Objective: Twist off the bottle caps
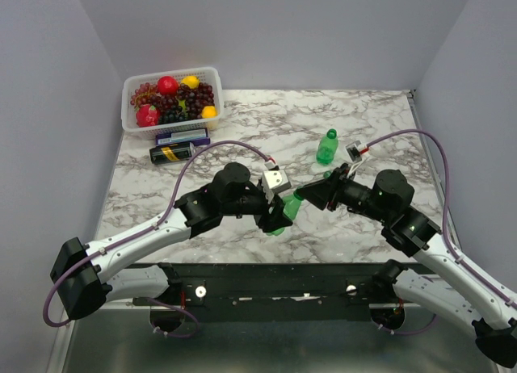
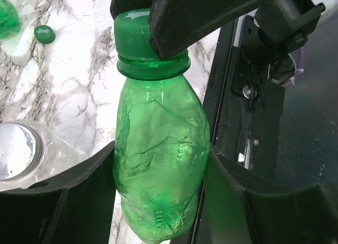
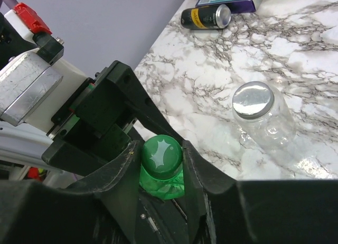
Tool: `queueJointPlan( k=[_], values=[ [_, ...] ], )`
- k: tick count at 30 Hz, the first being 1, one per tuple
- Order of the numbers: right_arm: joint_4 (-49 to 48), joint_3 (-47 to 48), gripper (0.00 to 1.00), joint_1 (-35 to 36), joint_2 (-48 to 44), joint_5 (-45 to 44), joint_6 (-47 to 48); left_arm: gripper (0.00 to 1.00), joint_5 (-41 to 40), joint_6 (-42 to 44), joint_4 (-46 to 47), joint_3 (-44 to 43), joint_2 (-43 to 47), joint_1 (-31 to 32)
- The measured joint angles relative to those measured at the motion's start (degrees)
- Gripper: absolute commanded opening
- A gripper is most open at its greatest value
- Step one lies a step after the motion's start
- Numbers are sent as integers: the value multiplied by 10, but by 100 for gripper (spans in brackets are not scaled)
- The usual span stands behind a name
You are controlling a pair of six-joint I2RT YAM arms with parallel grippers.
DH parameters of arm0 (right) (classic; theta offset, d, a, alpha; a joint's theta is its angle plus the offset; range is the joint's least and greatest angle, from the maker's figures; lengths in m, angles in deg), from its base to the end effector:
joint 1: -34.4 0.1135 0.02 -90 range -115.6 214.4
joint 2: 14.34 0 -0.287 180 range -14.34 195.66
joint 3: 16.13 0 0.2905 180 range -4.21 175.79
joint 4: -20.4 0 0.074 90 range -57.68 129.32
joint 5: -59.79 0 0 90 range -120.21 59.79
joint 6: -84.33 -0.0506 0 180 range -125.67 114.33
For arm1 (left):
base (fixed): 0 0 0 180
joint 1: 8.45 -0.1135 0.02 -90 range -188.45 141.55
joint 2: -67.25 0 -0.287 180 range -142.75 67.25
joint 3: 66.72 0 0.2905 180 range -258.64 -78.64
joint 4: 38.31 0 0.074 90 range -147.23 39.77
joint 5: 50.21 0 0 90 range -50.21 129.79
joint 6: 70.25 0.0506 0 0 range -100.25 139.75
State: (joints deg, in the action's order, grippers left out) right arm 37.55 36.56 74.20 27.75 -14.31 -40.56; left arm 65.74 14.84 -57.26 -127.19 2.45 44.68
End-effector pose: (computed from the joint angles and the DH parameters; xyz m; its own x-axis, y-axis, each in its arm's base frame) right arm 0.1559 0.1479 0.3453 -0.5436 0.2631 -0.7970 -0.6264 0.5049 0.5939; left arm 0.1606 -0.2511 0.3040 -0.3185 0.2964 -0.9004 0.9367 0.2442 -0.2509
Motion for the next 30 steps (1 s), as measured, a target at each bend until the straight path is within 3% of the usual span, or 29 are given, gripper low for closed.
queueJointPlan(
  k=[2,6,12,30],
  values=[
    [0,0,36,0,3,0,1,32,-2,0,-5,-1,0,0],
    [2,0,16,0,4,3,5,32,-3,3,-11,-2,0,0],
    [-13,-13,1,-1,5,30,20,32,8,10,-26,-3,0,0],
    [-115,-18,1,-4,26,343,163,26,284,40,-75,-5,19,-21]
  ],
)
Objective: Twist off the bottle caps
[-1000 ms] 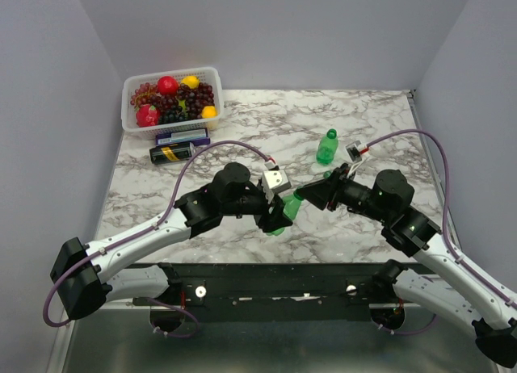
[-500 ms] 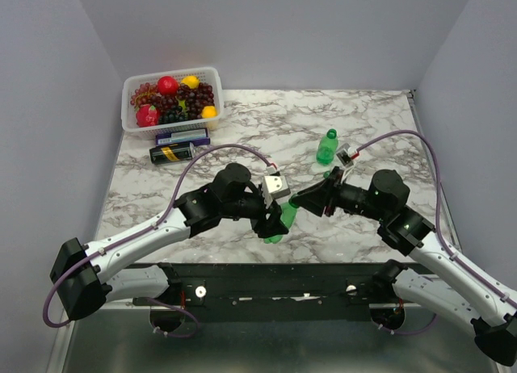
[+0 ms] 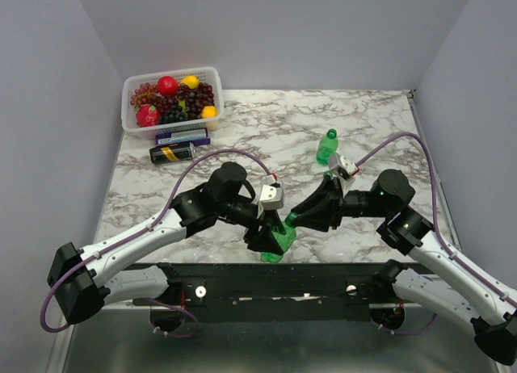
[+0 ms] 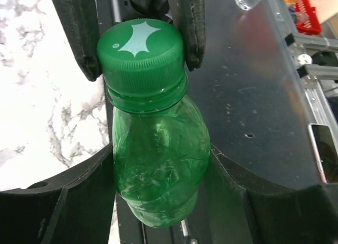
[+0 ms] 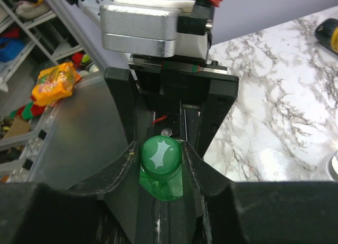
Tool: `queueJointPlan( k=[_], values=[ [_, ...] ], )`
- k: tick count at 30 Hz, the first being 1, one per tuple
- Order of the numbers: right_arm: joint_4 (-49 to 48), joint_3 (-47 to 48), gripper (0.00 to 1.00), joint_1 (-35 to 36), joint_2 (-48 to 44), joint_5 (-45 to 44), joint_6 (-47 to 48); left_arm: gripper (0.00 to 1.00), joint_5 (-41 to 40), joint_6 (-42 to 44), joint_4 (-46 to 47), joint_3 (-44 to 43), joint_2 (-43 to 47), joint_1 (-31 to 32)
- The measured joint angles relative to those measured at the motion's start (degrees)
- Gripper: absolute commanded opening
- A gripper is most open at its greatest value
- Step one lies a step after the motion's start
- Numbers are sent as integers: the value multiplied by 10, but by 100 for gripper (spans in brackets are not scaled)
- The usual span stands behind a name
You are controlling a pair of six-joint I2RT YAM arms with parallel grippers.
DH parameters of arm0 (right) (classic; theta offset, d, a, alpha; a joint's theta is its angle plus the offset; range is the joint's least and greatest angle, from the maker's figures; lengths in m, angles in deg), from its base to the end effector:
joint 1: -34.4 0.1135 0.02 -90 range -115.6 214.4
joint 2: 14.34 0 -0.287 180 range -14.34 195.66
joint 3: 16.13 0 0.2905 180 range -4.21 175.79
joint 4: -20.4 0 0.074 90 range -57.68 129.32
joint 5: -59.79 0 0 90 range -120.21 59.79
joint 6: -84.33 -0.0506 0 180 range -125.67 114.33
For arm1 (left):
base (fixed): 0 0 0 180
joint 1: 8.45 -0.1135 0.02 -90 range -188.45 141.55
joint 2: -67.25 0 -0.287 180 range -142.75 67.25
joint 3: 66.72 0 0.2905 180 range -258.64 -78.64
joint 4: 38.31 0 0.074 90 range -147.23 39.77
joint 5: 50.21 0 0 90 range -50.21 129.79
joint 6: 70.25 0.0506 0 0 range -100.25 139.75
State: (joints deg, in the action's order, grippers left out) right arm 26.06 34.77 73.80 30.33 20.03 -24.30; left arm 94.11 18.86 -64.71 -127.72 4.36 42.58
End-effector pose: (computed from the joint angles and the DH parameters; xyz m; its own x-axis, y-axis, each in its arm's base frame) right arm 0.1384 0.1640 0.3479 -0.3122 0.0080 -0.9500 -0.9500 0.0040 0.3122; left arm 0.1383 -0.2363 0.3103 -0.3121 0.3714 -0.8745 0.8986 -0.1835 -0.3986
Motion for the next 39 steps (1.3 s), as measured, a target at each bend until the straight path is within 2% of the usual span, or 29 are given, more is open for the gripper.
queueJointPlan(
  k=[5,7,9,12,19,21,23,25,31,39],
  values=[
    [-8,7,2,-2,21,46,21,25,38,1,-16,0,-1,-3],
    [-8,10,8,-5,26,56,25,26,43,3,-20,-2,-4,-4],
    [-7,13,9,-9,26,60,28,29,43,5,-20,-4,-5,-5],
    [1,18,21,-11,20,55,31,29,28,10,-20,-9,-5,-4],
    [71,32,62,-14,-19,-42,33,29,-51,15,3,-12,-1,-3],
    [103,41,68,-14,-31,-77,32,29,-82,15,7,-14,1,-3],
    [129,54,68,-14,-42,-115,30,29,-120,15,12,-16,4,-3],
    [150,68,58,-14,-49,-156,23,29,-161,15,13,-18,8,-3],
    [161,73,59,6,-79,-316,-43,29,-306,11,15,-18,14,2],
    [129,70,61,88,-35,-456,-86,29,-375,0,15,-18,8,10]
  ],
)
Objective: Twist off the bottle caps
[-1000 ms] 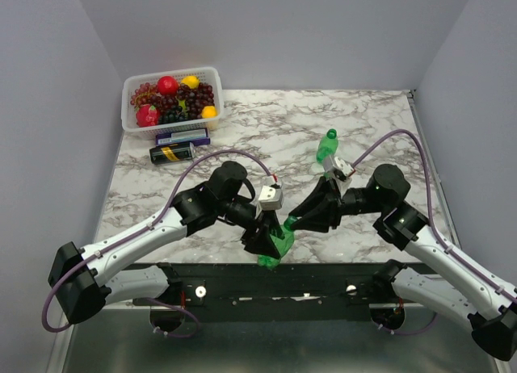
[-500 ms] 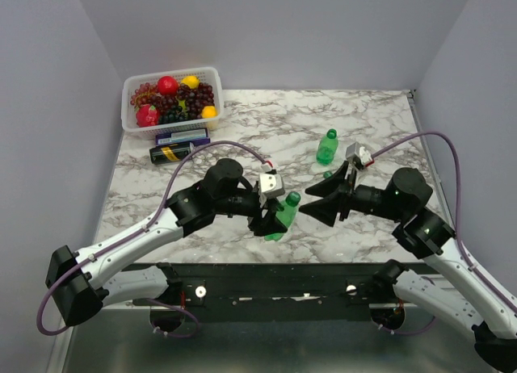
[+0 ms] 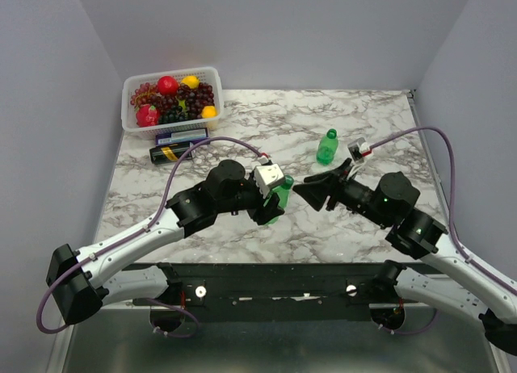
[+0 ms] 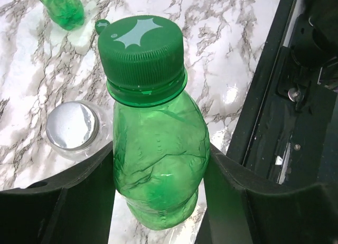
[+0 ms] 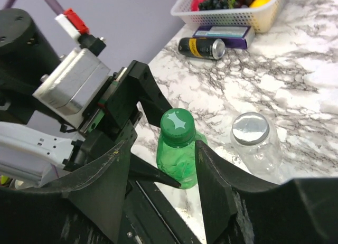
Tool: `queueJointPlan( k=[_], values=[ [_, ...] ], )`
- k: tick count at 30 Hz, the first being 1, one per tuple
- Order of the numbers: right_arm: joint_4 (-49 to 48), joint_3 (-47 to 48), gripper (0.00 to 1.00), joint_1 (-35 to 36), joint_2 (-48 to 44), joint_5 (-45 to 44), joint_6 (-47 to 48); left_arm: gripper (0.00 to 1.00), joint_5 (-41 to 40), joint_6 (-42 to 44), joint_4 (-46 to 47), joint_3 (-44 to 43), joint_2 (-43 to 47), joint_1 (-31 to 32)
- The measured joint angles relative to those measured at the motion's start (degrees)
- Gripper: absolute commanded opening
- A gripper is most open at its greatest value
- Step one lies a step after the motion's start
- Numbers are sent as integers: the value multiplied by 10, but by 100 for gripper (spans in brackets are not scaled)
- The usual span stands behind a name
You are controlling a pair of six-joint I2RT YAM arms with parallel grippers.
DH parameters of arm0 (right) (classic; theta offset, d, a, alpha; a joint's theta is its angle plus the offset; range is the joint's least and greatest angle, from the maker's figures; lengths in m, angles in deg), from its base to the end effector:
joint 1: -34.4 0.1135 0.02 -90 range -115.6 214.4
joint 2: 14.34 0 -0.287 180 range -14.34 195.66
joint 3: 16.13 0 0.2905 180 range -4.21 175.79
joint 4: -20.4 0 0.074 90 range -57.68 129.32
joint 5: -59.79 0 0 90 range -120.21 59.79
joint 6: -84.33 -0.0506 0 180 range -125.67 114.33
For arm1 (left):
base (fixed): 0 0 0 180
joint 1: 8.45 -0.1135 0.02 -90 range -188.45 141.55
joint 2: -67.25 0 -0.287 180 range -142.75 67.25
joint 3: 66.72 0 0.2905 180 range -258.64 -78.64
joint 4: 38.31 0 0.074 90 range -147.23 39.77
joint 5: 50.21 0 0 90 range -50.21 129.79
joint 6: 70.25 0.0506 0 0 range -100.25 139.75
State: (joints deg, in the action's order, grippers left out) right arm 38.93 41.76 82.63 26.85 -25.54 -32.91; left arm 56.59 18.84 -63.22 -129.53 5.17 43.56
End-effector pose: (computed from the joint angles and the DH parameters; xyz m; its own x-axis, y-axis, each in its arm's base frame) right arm 0.1346 0.1569 0.3820 -0.3840 0.2549 -0.8875 -0.6994 0.5472 0.4598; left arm 0.1656 -0.2358 0.3206 -0.2666 0.3167 -0.9103 0.9127 0.3865 -0.1329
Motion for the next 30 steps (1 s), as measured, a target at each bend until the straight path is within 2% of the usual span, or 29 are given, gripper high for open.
queueJointPlan(
  k=[8,18,25,27,30],
  values=[
    [-24,-2,62,56,69,-101,-9,29,-19,0,0,0,-6,4],
    [-40,-1,60,65,98,-139,-12,28,-23,0,-1,0,-10,10],
    [-44,7,49,65,121,-141,-10,28,-22,0,-4,-1,-12,18],
    [-44,8,48,65,124,-141,-8,28,-23,1,-4,-1,-12,20],
    [-46,8,39,65,125,-142,-7,28,-22,1,-5,-1,-12,21]
  ],
)
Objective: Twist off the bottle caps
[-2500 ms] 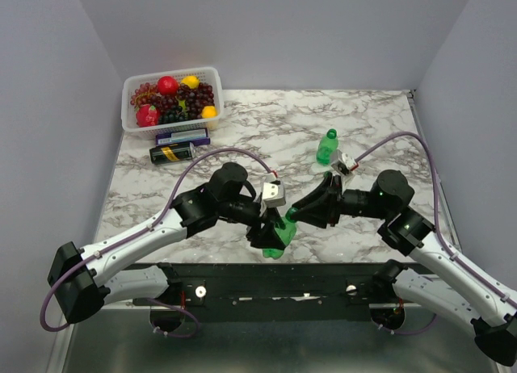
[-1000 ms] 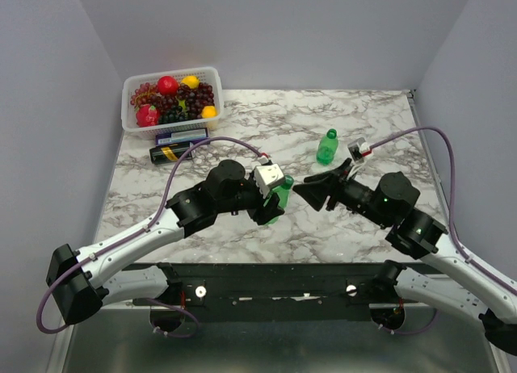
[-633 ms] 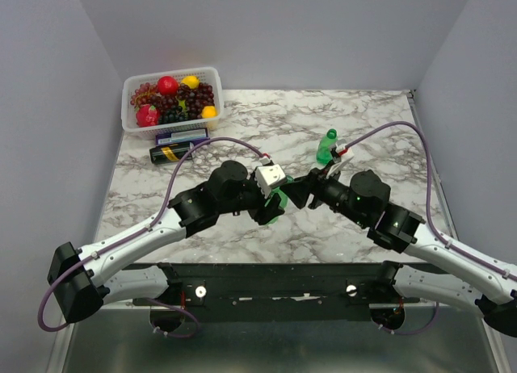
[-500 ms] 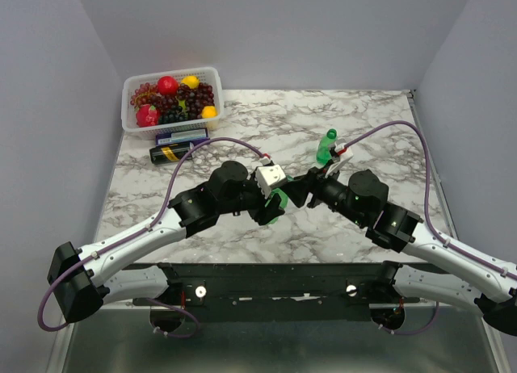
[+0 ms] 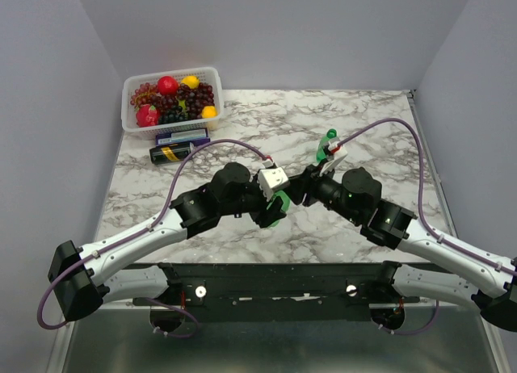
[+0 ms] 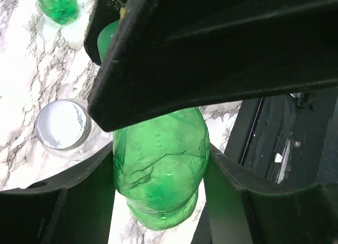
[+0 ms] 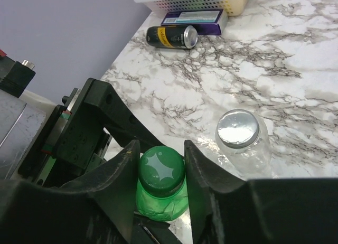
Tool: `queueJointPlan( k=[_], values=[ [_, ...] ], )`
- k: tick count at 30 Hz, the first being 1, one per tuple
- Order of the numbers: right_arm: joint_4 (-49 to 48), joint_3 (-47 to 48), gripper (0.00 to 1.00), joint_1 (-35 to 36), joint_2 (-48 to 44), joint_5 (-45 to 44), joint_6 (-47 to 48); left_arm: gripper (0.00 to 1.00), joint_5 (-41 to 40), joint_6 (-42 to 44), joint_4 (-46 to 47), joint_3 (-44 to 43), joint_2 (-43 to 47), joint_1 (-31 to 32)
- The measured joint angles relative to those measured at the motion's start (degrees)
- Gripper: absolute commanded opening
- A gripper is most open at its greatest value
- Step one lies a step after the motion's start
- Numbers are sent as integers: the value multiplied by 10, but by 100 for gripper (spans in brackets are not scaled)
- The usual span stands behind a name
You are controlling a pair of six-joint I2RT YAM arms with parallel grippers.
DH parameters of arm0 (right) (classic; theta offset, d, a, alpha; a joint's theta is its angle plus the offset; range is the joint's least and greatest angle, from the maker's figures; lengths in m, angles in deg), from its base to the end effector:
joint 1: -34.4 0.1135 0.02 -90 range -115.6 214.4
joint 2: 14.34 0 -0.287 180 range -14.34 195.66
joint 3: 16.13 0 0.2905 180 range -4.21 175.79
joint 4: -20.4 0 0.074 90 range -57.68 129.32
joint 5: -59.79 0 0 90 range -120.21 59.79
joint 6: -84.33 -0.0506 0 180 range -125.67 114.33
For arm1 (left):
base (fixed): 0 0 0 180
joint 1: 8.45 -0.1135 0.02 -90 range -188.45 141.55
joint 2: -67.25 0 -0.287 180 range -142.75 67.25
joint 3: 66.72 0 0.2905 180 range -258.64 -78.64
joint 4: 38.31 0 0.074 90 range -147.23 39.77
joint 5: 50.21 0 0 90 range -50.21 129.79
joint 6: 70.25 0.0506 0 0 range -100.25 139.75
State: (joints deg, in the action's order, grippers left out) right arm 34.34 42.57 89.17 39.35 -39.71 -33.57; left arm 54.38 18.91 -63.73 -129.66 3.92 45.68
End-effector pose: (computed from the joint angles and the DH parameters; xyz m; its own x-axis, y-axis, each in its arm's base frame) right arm 0.1579 0.2091 0.3509 -0.4121 0.2165 -0.8850 -0.5870 0.6799 0.4396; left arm 0.1610 -0.2444 0.3144 -0.2685 0.3472 -0.8985 0.9133 0.3884 -0.1229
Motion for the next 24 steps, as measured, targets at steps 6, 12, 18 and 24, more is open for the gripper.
queueJointPlan(
  k=[6,12,18,24],
  values=[
    [-2,0,1,0,-1,-3,10,28,4,0,0,0,0,-1],
    [-6,0,1,-17,-14,63,39,28,67,-2,10,0,0,-13],
    [-23,-21,1,-83,-49,234,59,28,188,-7,22,0,1,-34],
    [-69,-48,1,-125,-79,441,87,28,341,-10,27,0,1,-46]
  ],
)
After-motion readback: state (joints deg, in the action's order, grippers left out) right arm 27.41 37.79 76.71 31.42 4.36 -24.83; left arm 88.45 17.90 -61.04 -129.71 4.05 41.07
